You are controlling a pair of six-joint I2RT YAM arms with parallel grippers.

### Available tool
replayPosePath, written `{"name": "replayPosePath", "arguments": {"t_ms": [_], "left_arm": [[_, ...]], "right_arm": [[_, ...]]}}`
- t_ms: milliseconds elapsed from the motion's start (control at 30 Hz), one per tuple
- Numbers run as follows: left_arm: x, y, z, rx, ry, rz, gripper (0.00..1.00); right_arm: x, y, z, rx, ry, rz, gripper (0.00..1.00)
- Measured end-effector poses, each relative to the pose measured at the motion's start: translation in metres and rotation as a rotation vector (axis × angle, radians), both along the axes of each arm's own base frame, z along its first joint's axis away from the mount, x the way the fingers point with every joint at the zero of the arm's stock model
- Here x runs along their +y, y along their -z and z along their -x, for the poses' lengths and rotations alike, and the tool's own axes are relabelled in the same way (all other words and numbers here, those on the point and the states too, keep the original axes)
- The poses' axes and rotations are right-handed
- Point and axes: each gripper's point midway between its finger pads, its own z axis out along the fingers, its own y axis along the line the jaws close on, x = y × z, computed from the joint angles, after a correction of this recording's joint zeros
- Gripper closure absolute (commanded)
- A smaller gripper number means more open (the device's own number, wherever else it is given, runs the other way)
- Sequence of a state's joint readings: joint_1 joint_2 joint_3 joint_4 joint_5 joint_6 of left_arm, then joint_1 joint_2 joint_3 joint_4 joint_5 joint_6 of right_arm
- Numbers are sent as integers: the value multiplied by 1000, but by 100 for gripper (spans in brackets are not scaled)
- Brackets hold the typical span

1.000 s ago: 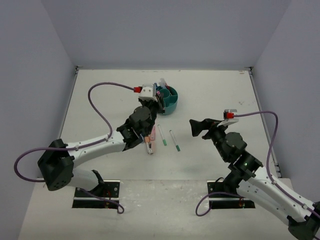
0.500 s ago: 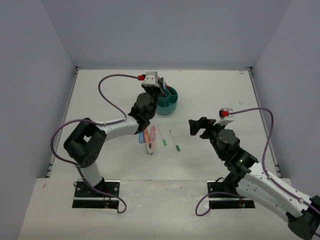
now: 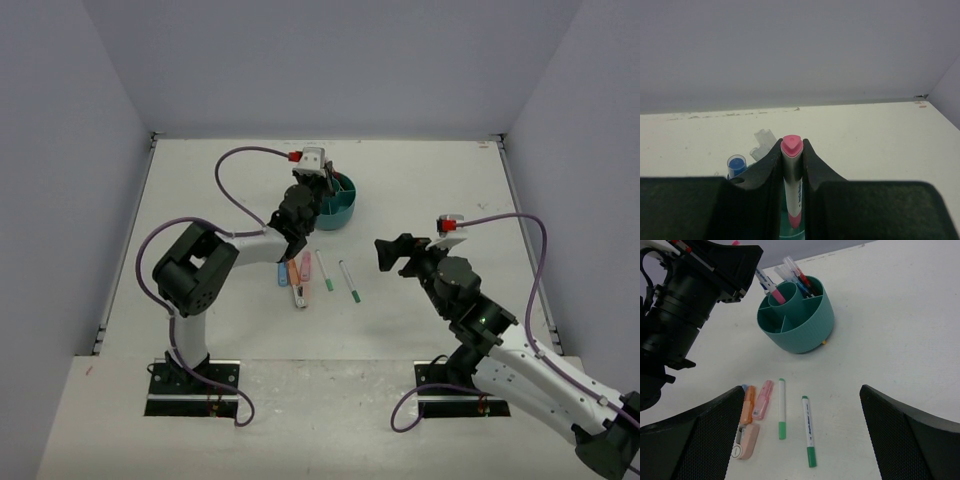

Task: Sort the stationery into containers
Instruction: Place the pen in the storage box.

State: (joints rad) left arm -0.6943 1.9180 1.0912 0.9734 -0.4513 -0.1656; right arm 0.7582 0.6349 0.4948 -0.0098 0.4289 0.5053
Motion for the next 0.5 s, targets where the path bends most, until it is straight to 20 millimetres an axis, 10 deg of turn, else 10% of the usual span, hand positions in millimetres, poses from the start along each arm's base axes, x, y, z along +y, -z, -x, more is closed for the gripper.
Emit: {"name": "replayPosePath", "arguments": {"t_ms": [300, 500], "left_arm": [[0, 17, -5, 28, 4, 6, 29], [9, -11, 13, 47, 4, 37, 11]], "right_arm": [[6, 8, -1, 28, -24, 20, 1], [20, 24, -11, 129, -63, 113, 3]]}}
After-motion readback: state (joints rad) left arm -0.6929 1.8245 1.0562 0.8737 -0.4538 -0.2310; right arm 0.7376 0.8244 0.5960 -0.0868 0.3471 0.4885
